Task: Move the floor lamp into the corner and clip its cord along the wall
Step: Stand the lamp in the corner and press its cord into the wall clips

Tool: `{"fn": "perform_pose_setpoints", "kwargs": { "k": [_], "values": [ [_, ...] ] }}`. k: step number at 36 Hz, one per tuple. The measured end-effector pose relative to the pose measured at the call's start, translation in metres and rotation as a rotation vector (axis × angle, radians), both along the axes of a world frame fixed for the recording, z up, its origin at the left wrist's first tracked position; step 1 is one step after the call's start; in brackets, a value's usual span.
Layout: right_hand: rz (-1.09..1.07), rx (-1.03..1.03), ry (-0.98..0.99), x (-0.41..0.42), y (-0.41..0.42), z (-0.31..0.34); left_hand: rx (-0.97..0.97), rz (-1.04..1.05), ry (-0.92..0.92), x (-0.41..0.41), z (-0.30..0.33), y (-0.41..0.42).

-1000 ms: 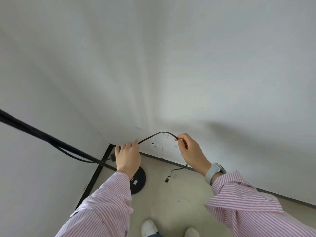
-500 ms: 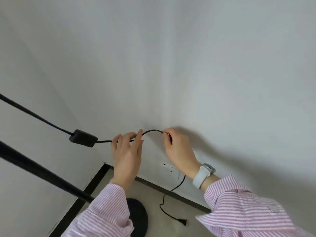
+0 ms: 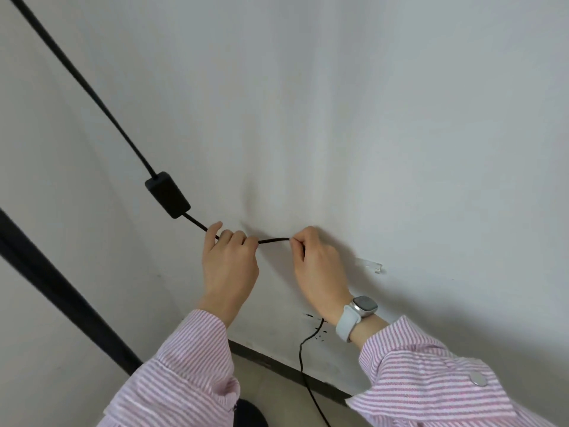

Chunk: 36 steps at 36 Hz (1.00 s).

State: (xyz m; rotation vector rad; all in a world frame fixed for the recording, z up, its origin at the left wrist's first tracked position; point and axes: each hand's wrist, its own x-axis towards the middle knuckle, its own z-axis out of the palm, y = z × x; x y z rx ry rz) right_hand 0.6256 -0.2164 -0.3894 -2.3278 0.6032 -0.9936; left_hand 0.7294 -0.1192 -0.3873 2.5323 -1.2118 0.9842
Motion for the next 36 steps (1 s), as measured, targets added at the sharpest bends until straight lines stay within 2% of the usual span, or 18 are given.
{"fn": "perform_pose_setpoints", "kwargs": {
  "k": [4, 7, 13, 19, 23, 26, 30, 36],
  "values": [
    [-0.007, -0.106, 0.098, 0.002, -0.002, -0.007, 0.049, 0.007, 0.019, 0.003, -0.004, 0.002],
    [-0.038, -0.094, 0.085, 0.007, -0.002, -0.01, 0.009, 0.025, 0.034, 0.006, -0.006, 0.002],
    [-0.015, 0.091, 0.058, 0.005, 0.004, -0.023, -0.124, 0.057, 0.109, 0.02, -0.005, -0.002],
    [-0.001, 0.23, 0.124, -0.043, -0.012, -0.061, -0.201, 0.021, 0.15, 0.029, -0.007, -0.007],
    [-0.031, 0.214, 0.119, -0.056, -0.017, -0.055, -0.264, -0.073, 0.168, 0.023, -0.01, -0.011],
    [-0.052, 0.192, 0.094, -0.048, -0.017, -0.04, -0.287, -0.239, 0.112, 0.006, -0.019, -0.01],
    [-0.063, 0.142, 0.142, -0.04, -0.013, -0.03, -0.184, -0.487, 0.049, -0.017, -0.033, -0.014],
    [-0.051, 0.199, 0.171, -0.046, -0.014, -0.035, -0.175, -0.503, 0.034, -0.024, -0.034, -0.027]
  ]
}}
